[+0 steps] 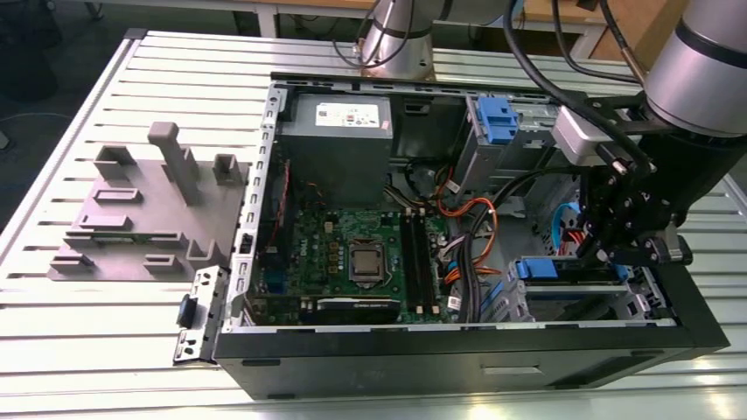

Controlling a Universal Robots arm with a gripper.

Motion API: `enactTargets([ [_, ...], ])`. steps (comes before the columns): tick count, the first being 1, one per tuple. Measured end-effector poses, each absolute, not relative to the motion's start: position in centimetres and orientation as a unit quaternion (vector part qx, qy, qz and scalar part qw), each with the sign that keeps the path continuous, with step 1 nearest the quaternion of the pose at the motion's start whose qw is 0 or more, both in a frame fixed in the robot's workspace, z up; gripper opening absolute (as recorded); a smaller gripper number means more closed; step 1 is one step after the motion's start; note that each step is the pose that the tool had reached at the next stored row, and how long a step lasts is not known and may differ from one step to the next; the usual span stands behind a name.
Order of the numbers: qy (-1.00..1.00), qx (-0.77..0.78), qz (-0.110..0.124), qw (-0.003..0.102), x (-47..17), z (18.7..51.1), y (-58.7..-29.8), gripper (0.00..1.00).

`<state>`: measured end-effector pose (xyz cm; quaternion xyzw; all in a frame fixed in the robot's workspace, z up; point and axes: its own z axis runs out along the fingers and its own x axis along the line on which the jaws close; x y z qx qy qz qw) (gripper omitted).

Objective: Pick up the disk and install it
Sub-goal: 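Insert the first disk wire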

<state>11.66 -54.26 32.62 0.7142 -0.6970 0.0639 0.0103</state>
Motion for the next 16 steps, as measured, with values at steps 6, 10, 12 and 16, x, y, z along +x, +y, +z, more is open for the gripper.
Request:
enactTargets([
  [6,-0.697,0.714,0.064,0.01,11.7,32.7,-54.3,0.18],
  [10,-0.697,0.714,0.063,0.01,11.7,33.3,-54.3,0.24],
  [12,-0.697,0.714,0.063,0.01,11.7,33.7,-54.3,0.24],
  [16,-0.697,0.714,0.062,0.01,11.7,34.0,-54.3,0.23],
])
